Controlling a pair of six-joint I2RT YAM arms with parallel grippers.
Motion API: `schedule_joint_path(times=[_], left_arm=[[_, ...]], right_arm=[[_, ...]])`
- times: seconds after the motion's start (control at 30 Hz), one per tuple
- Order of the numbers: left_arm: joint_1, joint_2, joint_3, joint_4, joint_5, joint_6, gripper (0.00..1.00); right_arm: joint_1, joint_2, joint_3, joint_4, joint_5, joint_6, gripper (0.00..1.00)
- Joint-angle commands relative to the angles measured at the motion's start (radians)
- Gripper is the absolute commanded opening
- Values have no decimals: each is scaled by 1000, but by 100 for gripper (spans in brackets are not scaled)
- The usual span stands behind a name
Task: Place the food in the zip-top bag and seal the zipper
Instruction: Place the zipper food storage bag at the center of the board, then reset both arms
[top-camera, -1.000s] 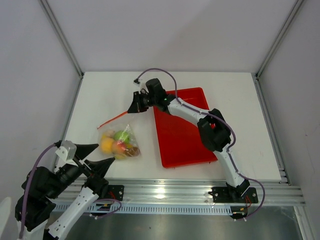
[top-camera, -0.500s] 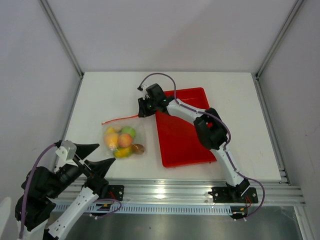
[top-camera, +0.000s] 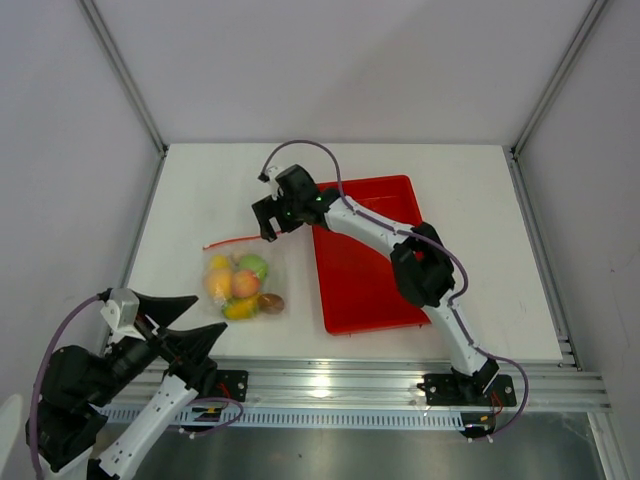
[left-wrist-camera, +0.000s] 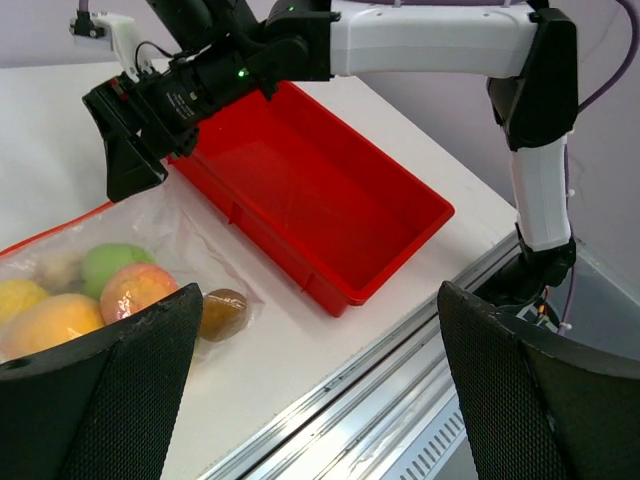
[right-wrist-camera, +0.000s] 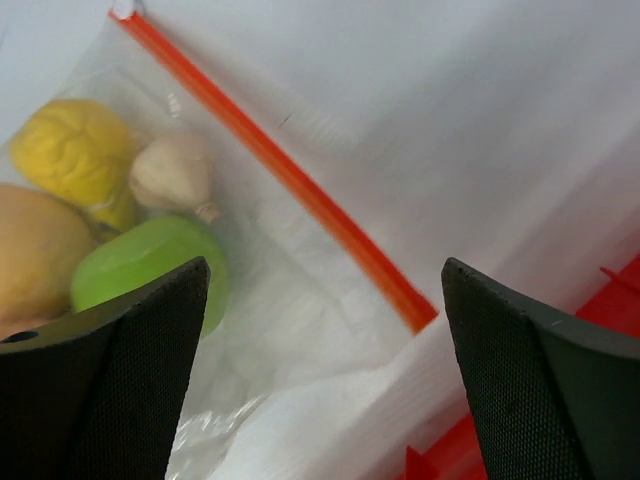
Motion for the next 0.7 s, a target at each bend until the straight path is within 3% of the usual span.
schedule_joint_path(times=[0.0,0.17,0.33,0.67], left_arm=[[-4,-2,-9,9,-3,-82,99],[-4,20,-53,44,-7,-166,99],[-4,29,-153,168,17,-252,99],[-4,109,-467,611,127,-392,99]], right_arm=[[52,-218,-1,-39,88,-45,99],[75,-439,-168,-54,199,13,99],[109,-703,-478,-42,322,78,99],[179,-1300,-1103,-55,505,312,99]])
